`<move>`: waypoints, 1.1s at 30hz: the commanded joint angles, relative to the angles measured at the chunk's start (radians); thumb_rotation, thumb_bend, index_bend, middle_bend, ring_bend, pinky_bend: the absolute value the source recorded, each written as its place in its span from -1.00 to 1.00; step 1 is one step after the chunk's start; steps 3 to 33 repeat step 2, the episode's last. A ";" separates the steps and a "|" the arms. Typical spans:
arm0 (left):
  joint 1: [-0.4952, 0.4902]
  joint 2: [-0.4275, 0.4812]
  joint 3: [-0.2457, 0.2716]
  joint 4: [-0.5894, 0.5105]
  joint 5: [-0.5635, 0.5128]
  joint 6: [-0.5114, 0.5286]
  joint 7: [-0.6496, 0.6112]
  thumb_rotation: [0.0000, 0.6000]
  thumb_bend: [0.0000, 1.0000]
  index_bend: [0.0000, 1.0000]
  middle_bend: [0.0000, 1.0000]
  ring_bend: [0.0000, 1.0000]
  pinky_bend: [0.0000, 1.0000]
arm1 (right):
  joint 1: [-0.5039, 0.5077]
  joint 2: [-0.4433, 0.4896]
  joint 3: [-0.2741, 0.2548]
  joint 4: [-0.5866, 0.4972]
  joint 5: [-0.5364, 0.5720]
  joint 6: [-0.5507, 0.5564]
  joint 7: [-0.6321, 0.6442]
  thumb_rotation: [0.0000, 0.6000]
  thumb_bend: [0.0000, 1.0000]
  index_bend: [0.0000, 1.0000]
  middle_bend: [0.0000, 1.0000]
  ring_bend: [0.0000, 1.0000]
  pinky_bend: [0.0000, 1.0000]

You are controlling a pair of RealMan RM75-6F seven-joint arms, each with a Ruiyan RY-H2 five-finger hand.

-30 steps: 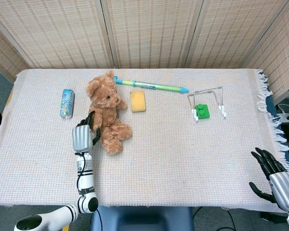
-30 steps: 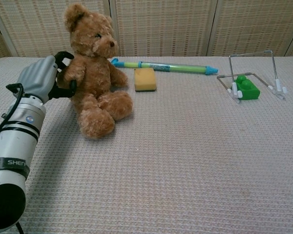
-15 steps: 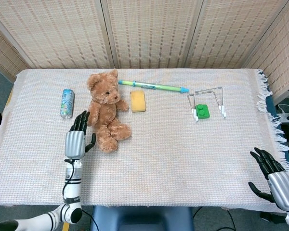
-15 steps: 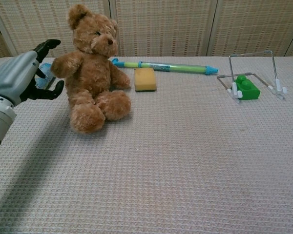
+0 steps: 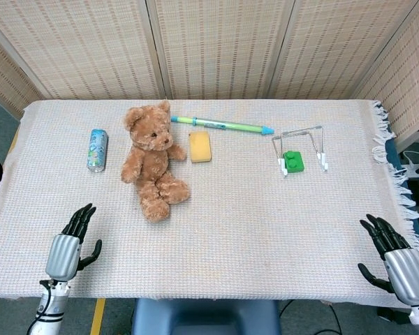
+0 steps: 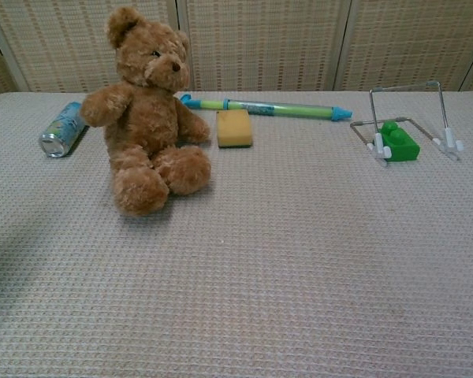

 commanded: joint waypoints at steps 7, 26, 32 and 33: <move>0.010 0.045 0.012 -0.066 0.011 -0.035 0.018 1.00 -0.10 -1.00 -0.94 -0.86 -0.34 | 0.005 -0.002 -0.003 -0.003 0.003 -0.018 -0.014 1.00 -0.63 -1.00 -1.00 -1.00 -0.58; 0.010 0.045 0.012 -0.066 0.011 -0.035 0.018 1.00 -0.10 -1.00 -0.94 -0.86 -0.34 | 0.005 -0.002 -0.003 -0.003 0.003 -0.018 -0.014 1.00 -0.63 -1.00 -1.00 -1.00 -0.58; 0.010 0.045 0.012 -0.066 0.011 -0.035 0.018 1.00 -0.10 -1.00 -0.94 -0.86 -0.34 | 0.005 -0.002 -0.003 -0.003 0.003 -0.018 -0.014 1.00 -0.63 -1.00 -1.00 -1.00 -0.58; 0.010 0.045 0.012 -0.066 0.011 -0.035 0.018 1.00 -0.10 -1.00 -0.94 -0.86 -0.34 | 0.005 -0.002 -0.003 -0.003 0.003 -0.018 -0.014 1.00 -0.63 -1.00 -1.00 -1.00 -0.58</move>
